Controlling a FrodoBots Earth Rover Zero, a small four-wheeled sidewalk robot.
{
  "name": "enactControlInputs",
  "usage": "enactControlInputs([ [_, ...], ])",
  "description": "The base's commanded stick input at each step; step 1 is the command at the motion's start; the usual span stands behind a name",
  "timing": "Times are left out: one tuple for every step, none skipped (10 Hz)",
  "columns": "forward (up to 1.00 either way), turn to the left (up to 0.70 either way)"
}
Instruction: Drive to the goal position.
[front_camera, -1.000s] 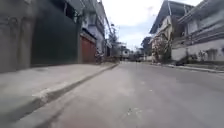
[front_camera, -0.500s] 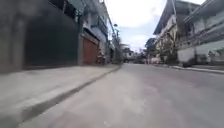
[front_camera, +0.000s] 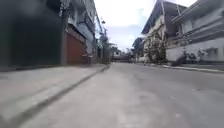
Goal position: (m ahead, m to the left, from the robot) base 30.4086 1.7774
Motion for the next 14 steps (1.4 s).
enactControlInputs([
  [1.00, -0.03],
  [1.00, -0.03],
  [1.00, -0.02],
  [1.00, -0.03],
  [1.00, -0.03],
  [1.00, -0.10],
  [1.00, -0.25],
  [1.00, -0.33],
  [1.00, -0.40],
  [1.00, -0.40],
  [1.00, -0.33],
  [1.00, -0.27],
  [1.00, -0.20],
  [1.00, -0.14],
])
